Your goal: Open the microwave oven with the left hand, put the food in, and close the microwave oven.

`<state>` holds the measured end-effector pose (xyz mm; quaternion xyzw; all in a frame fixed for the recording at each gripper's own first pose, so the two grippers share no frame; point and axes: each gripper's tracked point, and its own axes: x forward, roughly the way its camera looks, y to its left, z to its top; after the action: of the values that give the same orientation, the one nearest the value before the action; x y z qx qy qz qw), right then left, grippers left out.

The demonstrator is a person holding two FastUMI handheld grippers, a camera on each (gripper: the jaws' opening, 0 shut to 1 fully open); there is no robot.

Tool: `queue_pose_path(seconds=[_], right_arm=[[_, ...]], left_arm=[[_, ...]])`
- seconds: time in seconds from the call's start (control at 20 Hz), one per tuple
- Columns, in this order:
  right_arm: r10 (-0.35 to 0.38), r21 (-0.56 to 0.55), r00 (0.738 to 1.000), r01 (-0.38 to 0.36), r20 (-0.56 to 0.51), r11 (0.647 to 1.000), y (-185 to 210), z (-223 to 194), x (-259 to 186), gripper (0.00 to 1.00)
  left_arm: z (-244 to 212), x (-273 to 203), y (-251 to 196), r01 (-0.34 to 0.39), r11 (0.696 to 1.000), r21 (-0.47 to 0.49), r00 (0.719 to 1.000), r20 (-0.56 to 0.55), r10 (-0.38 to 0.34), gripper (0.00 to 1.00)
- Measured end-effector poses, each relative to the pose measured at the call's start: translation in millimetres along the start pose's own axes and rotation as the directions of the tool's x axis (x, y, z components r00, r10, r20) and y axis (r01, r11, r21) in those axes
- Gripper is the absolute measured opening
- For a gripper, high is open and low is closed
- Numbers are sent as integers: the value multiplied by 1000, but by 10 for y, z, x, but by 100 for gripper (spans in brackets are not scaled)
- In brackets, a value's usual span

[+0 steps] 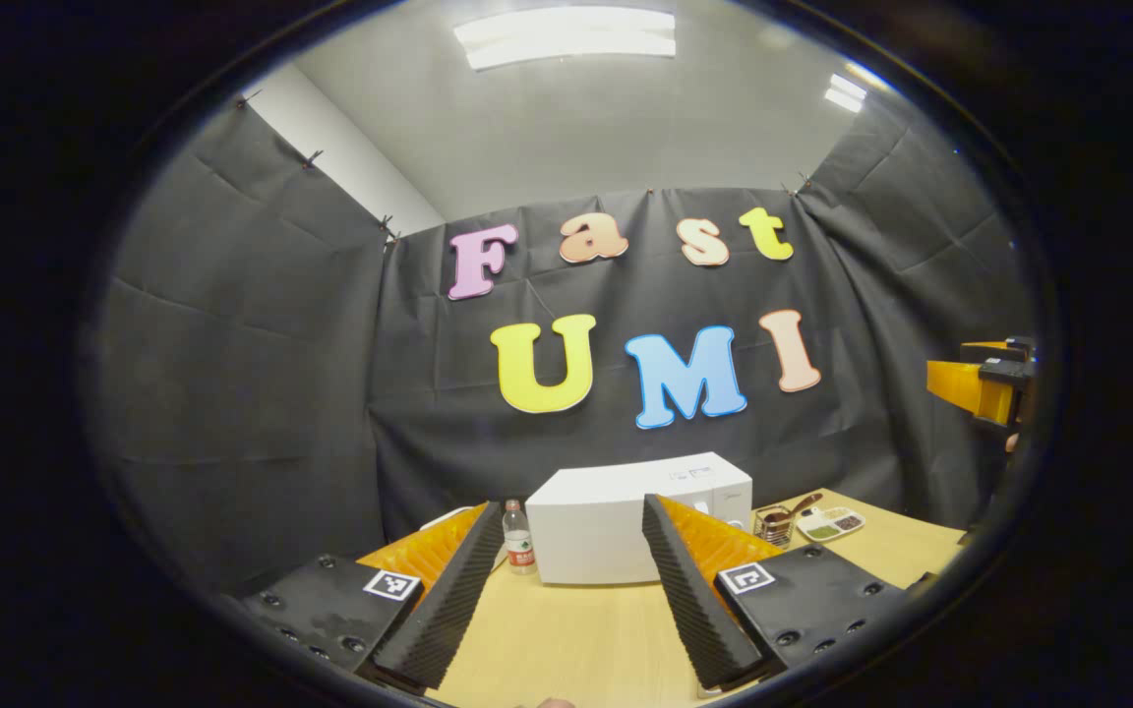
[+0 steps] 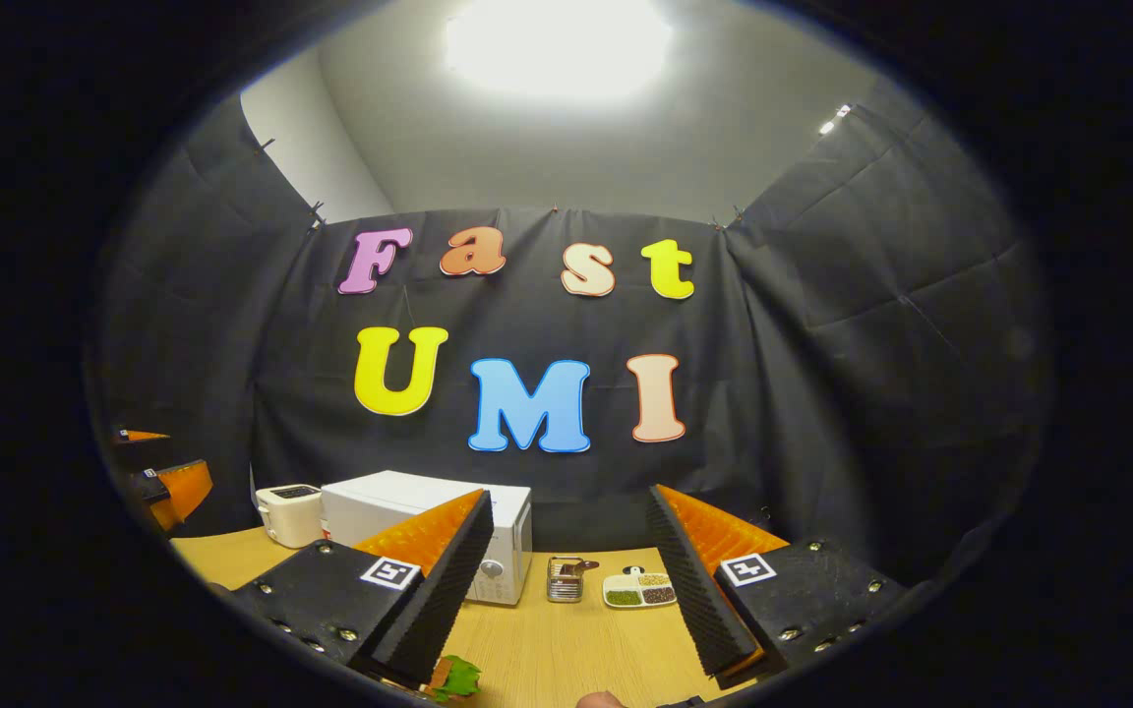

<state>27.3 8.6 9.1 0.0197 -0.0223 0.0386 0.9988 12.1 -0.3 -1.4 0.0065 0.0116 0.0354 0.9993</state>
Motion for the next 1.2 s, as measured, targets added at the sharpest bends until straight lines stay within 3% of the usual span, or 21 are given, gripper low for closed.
queue_pose_path(seconds=[0.35, 0.55, 0.75, 0.95, 1.0, 1.1, 1.2], right_arm=[[123, 12, 992, -123, 2, 992, 46, -36, 86, 95], [127, 9, 992, -127, -16, 992, -32, -140, 136, 95], [77, 15, 997, -77, -28, 997, -163, -189, 234, 95], [-22, 30, 1000, 22, -11, 999, -287, -106, 313, 95], [-44, 19, 999, 44, -10, 999, -310, -114, 343, 95], [-86, -5, 996, 86, -24, 996, -359, -157, 398, 95], [-125, -17, 992, 125, -33, 992, -398, -159, 436, 95]], left_arm=[[94, 260, -51, -95, 995, 24, 995, 41, 94, 96], [84, 503, -197, -90, 996, 28, 995, 45, 89, 96], [-21, 923, -433, -34, 999, 18, 998, 56, 33, 96], [-391, 1424, -680, 54, 999, 8, 998, 18, -54, 96], [-489, 1556, -736, 71, 997, 15, 997, 3, -71, 92], [-711, 1802, -849, 102, 995, 20, 994, -29, -102, 96], [-893, 2014, -1005, 142, 990, 4, 988, -62, -141, 94]])
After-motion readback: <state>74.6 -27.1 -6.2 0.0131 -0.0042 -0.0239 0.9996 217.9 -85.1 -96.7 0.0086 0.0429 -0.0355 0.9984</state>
